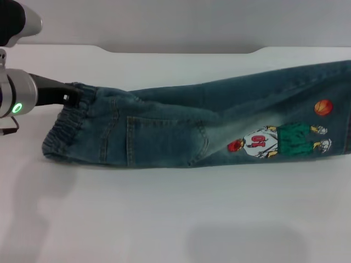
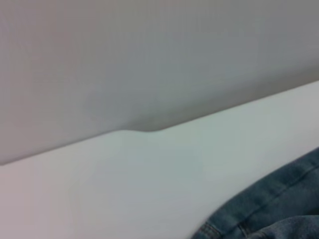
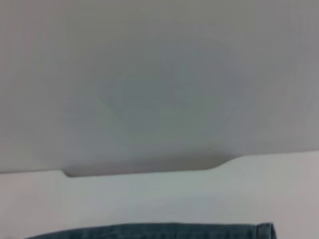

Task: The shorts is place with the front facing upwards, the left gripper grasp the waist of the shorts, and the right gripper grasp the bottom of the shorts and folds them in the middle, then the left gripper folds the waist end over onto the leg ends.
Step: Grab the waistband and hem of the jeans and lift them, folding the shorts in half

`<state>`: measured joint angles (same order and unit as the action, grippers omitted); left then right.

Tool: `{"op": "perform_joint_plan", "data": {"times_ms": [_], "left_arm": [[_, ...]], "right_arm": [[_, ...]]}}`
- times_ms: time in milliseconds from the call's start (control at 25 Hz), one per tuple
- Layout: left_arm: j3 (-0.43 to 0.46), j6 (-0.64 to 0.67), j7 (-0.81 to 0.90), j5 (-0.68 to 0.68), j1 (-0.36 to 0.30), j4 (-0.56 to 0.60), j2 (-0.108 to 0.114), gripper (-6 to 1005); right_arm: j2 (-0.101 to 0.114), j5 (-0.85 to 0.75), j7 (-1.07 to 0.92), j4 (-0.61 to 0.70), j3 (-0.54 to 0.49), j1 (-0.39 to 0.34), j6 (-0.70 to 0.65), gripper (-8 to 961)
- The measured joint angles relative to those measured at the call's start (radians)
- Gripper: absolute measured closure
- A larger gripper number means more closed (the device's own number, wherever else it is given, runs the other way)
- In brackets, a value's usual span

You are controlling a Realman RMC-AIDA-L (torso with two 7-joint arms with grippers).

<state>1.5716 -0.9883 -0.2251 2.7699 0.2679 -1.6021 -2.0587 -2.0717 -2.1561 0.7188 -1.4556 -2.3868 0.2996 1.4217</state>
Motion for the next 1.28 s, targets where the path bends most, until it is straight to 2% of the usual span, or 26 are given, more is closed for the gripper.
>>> {"op": "perform_joint_plan", "data": {"times_ms": [320, 840, 1080, 1280], "left_arm": [[-0.005, 0.089, 0.004, -0.007, 0.01, 0.053, -0.001, 966], [-0.02, 0.208, 0.001, -0.038, 0.023, 0.13, -0.001, 965], [-0.021, 0.33, 0.005, -0.054, 0.044, 0.208, -0.002, 964], [-0.025, 0.414, 0.014, -0.065, 0.035, 0.22, -0.005, 964]], "right_arm": [[0.0, 0.01, 0.048, 0.029, 0.011, 0.003, -0.105, 933], [0.001, 0.011, 0.139, 0.169, 0.012, 0.056, -0.222, 889], [0.0, 0.045, 0.26, 0.25, 0.012, 0.074, -0.318, 861], [-0.001, 0.063, 0.347, 0.283, 0.012, 0.078, -0.375, 820]]}}
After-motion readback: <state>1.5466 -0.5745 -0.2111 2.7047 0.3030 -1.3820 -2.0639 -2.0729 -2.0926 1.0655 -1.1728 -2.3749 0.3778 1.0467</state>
